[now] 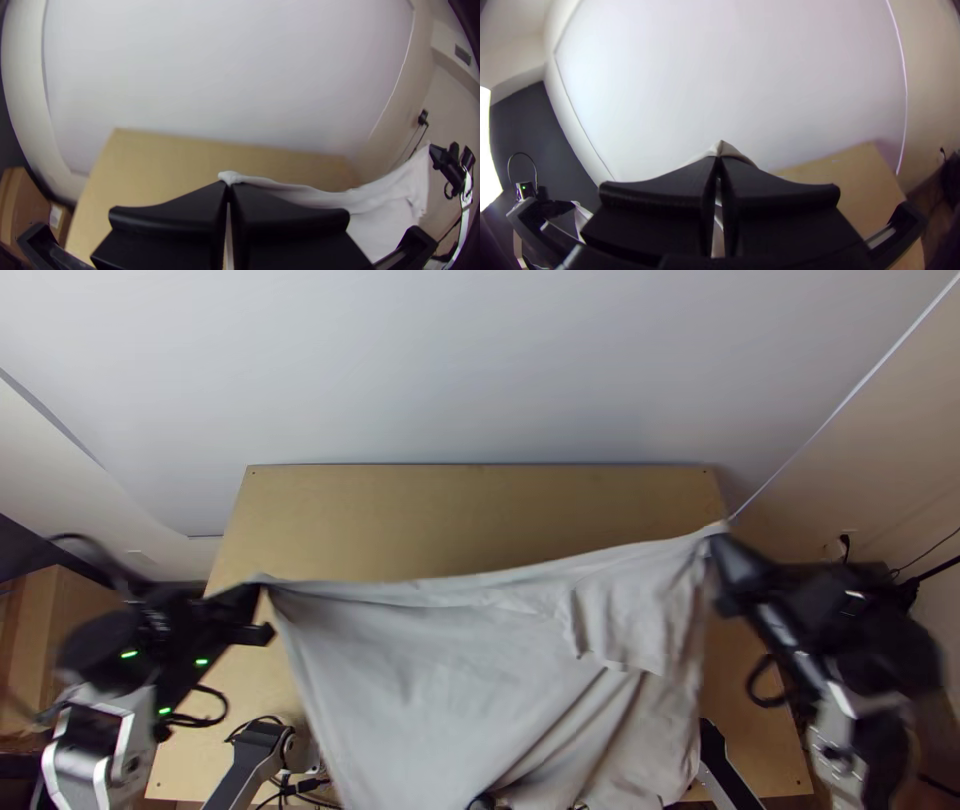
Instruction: Fold the t-shirt
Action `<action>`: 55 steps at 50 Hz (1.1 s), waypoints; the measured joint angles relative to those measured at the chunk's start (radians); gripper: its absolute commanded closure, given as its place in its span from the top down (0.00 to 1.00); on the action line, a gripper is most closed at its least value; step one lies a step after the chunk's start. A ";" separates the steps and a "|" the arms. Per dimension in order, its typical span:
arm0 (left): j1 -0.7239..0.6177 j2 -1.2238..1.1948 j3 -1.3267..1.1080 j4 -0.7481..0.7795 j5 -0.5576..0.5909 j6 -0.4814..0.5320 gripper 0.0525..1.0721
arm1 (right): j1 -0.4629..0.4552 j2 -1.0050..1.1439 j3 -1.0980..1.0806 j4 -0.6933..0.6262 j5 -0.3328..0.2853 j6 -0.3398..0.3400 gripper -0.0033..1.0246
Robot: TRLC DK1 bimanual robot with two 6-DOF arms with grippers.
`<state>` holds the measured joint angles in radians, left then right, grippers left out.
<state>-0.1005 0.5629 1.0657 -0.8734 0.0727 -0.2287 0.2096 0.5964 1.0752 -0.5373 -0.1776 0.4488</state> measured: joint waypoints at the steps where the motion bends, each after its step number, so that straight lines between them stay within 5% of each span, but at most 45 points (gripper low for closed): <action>1: 0.001 -0.006 -0.044 0.005 0.010 0.000 0.02 | 0.000 0.000 -0.045 0.003 0.000 0.002 0.02; 10: 0.006 0.034 -0.296 0.171 0.064 0.001 0.02 | 0.026 0.002 -0.385 0.126 -0.003 0.025 0.02; 20: 0.085 0.246 -0.357 0.391 0.116 0.024 0.02 | 0.029 0.121 -0.510 0.361 -0.003 0.041 0.02; 32: 0.171 0.663 -0.304 0.577 0.145 0.072 0.02 | -0.008 0.460 -0.504 0.592 -0.003 0.036 0.02; 55: 0.220 1.262 0.215 0.630 0.148 0.072 0.03 | -0.008 1.011 -0.124 0.759 -0.003 0.003 0.02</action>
<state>0.1200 1.8252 1.2808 -0.2432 0.2207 -0.1570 0.2016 1.6070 0.9512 0.2214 -0.1810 0.4515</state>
